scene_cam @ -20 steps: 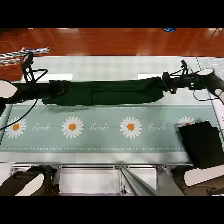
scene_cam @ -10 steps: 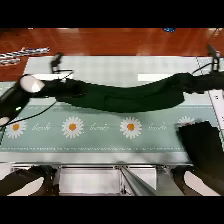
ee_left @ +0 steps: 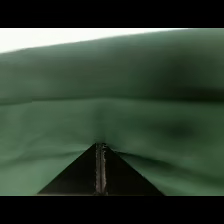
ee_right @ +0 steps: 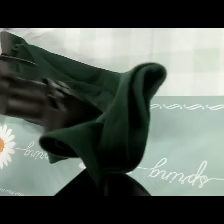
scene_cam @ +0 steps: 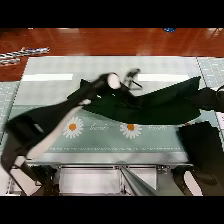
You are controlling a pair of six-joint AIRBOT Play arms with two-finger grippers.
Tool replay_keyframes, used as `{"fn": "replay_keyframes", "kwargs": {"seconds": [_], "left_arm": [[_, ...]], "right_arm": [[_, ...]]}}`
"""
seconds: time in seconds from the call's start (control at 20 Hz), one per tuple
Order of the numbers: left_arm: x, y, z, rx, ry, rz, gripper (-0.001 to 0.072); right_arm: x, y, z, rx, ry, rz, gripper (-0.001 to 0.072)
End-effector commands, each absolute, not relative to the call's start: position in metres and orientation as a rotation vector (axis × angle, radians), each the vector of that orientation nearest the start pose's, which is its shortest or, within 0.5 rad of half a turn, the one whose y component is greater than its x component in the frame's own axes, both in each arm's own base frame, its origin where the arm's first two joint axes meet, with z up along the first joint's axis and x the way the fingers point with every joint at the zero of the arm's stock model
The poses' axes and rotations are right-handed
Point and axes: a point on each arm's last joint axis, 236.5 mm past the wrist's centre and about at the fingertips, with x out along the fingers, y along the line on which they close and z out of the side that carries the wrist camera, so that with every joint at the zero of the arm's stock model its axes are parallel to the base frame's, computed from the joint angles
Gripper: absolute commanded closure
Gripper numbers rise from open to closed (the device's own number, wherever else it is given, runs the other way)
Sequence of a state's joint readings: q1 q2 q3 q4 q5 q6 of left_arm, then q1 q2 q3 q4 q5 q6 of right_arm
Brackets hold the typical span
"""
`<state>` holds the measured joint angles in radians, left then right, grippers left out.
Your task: Fold the shirts.
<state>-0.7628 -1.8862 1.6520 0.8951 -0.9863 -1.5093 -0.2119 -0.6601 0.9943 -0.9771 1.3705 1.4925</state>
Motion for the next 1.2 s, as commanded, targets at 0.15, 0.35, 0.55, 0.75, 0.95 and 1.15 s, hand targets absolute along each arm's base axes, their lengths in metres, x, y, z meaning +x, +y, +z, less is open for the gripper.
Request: {"fn": "replay_keyframes", "kwargs": {"seconds": [0.15,0.35,0.55,0.75,0.95,1.15], "left_arm": [[0.251,-0.522,-0.066,-0.147,1.472,-1.024,0.0683],[0.322,-0.458,-0.038,-0.221,1.464,-0.928,0.0683],[0.396,-0.34,0.035,-0.191,1.286,-0.755,0.0683],[0.407,-0.187,0.103,-0.199,1.047,-0.481,0.0684],[0.346,-0.084,0.117,-0.287,0.939,-0.28,0.0684],[0.286,-0.06,0.101,-0.333,0.889,-0.199,0.0684]], "right_arm": [[0.259,0.077,0.169,0.443,0.923,0.309,0.0688],[0.262,0.078,0.17,0.455,0.914,0.309,0.0688],[0.284,0.117,0.166,0.492,0.931,0.445,0.0687],[0.331,0.19,0.144,0.52,0.961,0.581,0.0687],[0.385,0.272,0.117,0.53,1.016,0.672,0.0687],[0.415,0.347,0.072,0.562,1.127,0.753,0.0687]]}}
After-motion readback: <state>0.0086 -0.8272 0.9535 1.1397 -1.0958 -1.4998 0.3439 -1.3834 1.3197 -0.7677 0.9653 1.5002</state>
